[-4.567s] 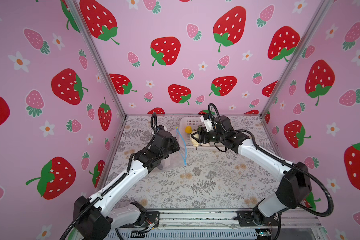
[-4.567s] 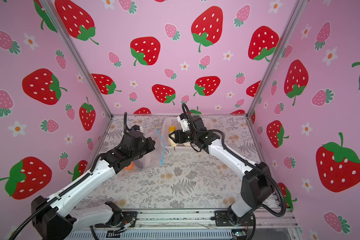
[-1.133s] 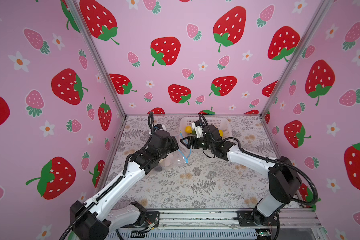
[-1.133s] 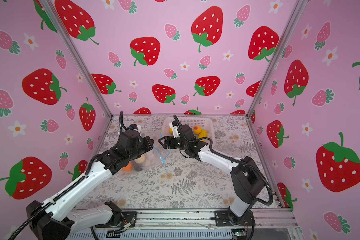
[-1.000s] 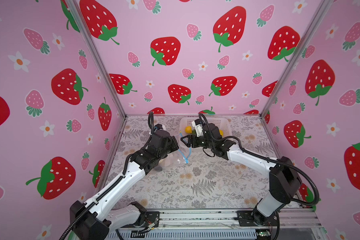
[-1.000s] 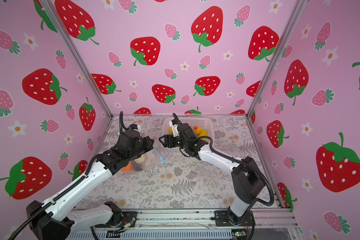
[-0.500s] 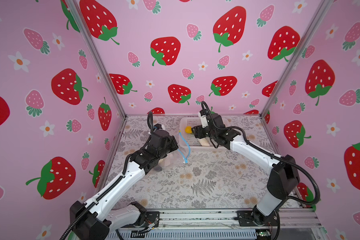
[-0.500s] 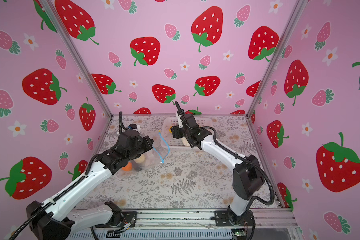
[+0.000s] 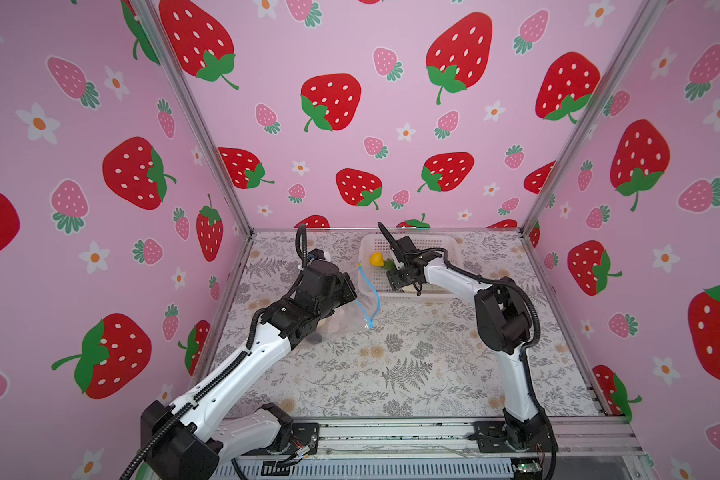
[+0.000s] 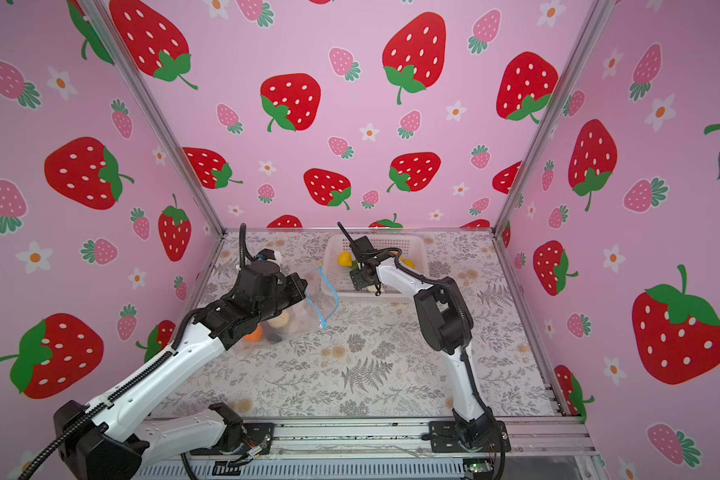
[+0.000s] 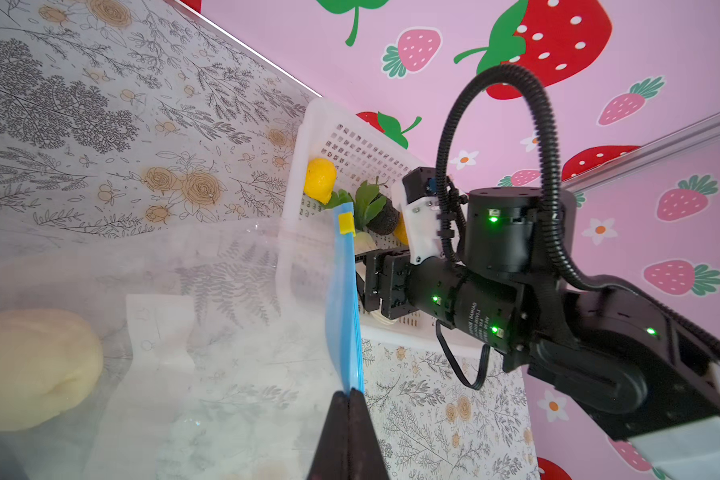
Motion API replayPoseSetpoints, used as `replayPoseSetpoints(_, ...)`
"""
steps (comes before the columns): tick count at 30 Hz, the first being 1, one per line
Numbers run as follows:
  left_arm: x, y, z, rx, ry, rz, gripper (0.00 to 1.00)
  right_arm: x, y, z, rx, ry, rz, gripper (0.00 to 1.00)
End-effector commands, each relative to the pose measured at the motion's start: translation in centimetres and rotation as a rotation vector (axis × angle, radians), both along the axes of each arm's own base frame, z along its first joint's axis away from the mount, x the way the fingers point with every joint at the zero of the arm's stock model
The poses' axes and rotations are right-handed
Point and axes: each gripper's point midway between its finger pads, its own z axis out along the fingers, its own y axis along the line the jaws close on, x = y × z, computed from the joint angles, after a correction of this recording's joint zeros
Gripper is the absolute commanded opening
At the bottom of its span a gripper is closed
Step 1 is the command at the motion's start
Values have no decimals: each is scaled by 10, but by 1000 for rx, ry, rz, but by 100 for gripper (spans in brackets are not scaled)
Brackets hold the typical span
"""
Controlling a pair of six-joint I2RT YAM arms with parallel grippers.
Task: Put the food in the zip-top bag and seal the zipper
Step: 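Move the right gripper back over the basket toward the white radish, then lower the right gripper onto the white radish and close on it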
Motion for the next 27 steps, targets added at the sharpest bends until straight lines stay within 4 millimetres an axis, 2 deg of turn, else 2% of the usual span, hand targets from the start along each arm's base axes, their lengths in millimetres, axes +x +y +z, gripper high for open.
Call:
replayPoseSetpoints(1,3,3,-1,-6,-6,14,0,11,-5,-2,-34,13,1,76)
replayPoseSetpoints(5,4,6,-1,-9,-6,19,0,19,-3,-14,-37,38,-2,75)
replayPoseSetpoints(10,4,8,-3,-13,-1,19,0,25,1,-20,-21,55,-3,66)
replayPoseSetpoints(22,5,11,-3,-22,0,25,0,27,5,-15,23,70,2,54)
replayPoseSetpoints(27,6,10,-3,-26,1,20,0,28,7,-8,40,68,3,52)
